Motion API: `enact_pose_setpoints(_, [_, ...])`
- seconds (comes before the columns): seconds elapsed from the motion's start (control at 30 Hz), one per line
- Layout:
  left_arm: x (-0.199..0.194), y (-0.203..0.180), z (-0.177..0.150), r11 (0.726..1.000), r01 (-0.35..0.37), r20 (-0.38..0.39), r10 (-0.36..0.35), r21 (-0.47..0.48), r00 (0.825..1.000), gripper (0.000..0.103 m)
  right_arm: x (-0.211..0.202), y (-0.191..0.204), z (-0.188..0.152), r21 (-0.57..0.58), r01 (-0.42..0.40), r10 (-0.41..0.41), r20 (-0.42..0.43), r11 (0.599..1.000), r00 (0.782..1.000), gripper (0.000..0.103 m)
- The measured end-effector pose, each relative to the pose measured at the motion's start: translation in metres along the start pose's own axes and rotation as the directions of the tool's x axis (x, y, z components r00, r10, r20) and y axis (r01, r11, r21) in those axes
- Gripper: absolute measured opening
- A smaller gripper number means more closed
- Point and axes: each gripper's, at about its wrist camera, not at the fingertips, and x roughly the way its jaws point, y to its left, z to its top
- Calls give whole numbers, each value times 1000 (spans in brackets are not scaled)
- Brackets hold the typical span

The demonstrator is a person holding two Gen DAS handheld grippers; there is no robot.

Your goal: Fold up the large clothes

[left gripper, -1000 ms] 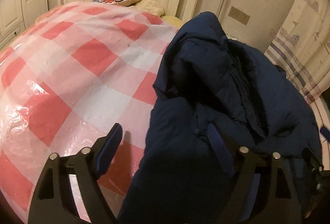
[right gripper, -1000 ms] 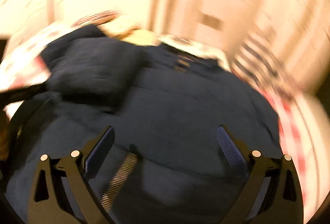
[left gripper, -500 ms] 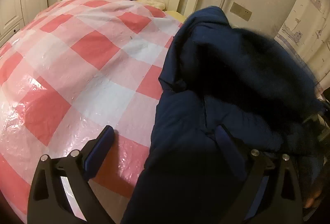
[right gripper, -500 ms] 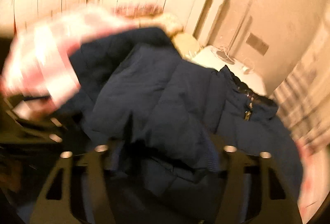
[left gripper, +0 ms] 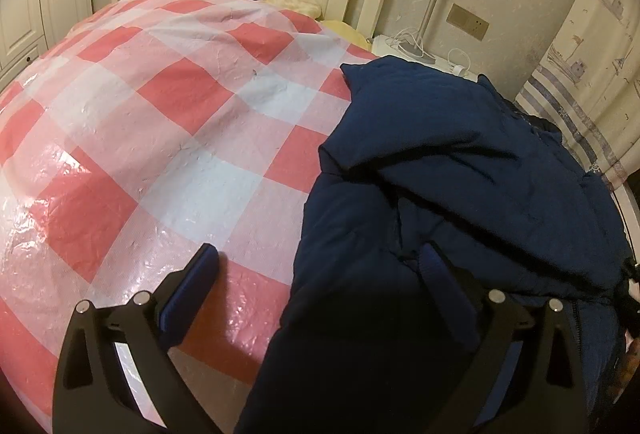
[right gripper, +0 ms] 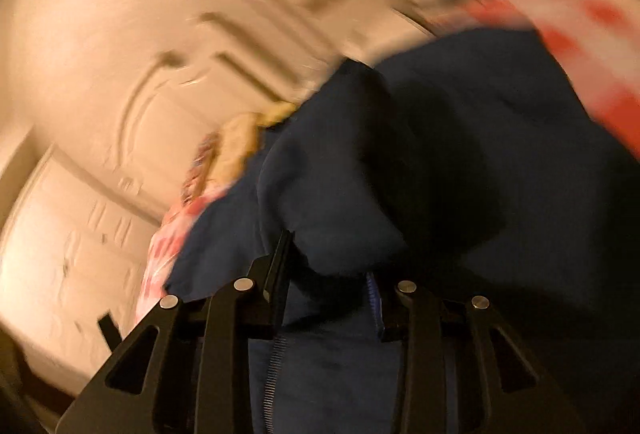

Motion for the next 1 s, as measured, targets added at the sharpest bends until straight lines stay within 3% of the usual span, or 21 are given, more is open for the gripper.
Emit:
enact_pose_setpoints(0.1, [0, 0, 0, 1000, 2, 1, -2, -2, 1000, 99, 2, 2, -1, 2, -24, 24, 8, 1000, 1000, 40])
enact_pose_setpoints(0.17, [0, -1, -1, 1000, 1, 0, -1, -1, 1000, 100, 3, 7, 1, -12, -67, 67, 6, 998, 998, 67])
enact_pose_setpoints(0.23, [0, -1, -1, 1000, 1, 0, -1, -1, 1000, 100, 3, 15, -3, -39, -79, 80, 22, 996, 997, 74])
enact_pose_setpoints(0.3, [0, -1, 0, 1000, 2, -1, -2, -1, 1000, 100, 4, 25, -4, -106, -7, 12, 44, 994, 999, 55])
enact_pose_setpoints(0.37, [0, 0, 0, 1000, 2, -1, -2, -2, 1000, 100, -5, 30, -11, -126, 22, -12, 79, 992, 997, 29])
enact_pose_setpoints(0.53, [0, 0, -1, 1000, 3, -1, -3, -1, 1000, 100, -54, 61, -24, -256, 74, -11, 239, 964, 971, 24])
enact_pose_setpoints(0.6, [0, 0, -1, 1000, 5, -1, -5, -2, 1000, 100, -55, 54, -27, -240, 87, -34, 215, 967, 976, 25])
enact_pose_setpoints(0.7, [0, -1, -1, 1000, 4, -3, -4, -1, 1000, 100, -29, 22, -31, -194, 213, -198, 93, 957, 976, 28])
enact_pose_setpoints(0.73, [-1, 0, -1, 1000, 5, -2, -5, -2, 1000, 100, -26, 6, -30, -127, 201, -195, 57, 971, 979, 30])
enact_pose_setpoints(0.8, [-1, 0, -2, 1000, 9, 0, -9, -4, 1000, 100, -36, 2, -29, -76, 196, -191, 72, 978, 979, 34])
enact_pose_setpoints(0.87, [-1, -1, -2, 1000, 6, -2, -6, -2, 1000, 100, -56, 8, -31, -66, 279, -266, 162, 958, 950, 48])
enact_pose_setpoints(0.9, [-2, -1, -2, 1000, 3, -3, -3, 1, 1000, 100, -68, 15, -30, -66, 334, -309, 241, 940, 920, 48])
enact_pose_setpoints(0.93, [-2, -1, -2, 1000, 2, -4, -2, 2, 1000, 100, -82, 31, -29, -102, 403, -350, 335, 910, 875, 48])
enact_pose_setpoints(0.97, [-2, 0, -2, 1000, 2, -5, -2, 3, 1000, 100, -87, 44, -27, -143, 439, -360, 382, 887, 851, 48])
enact_pose_setpoints(1.0, [-2, 0, -2, 1000, 2, -5, -2, 3, 1000, 100, -86, 61, -25, -209, 466, -358, 404, 860, 842, 48])
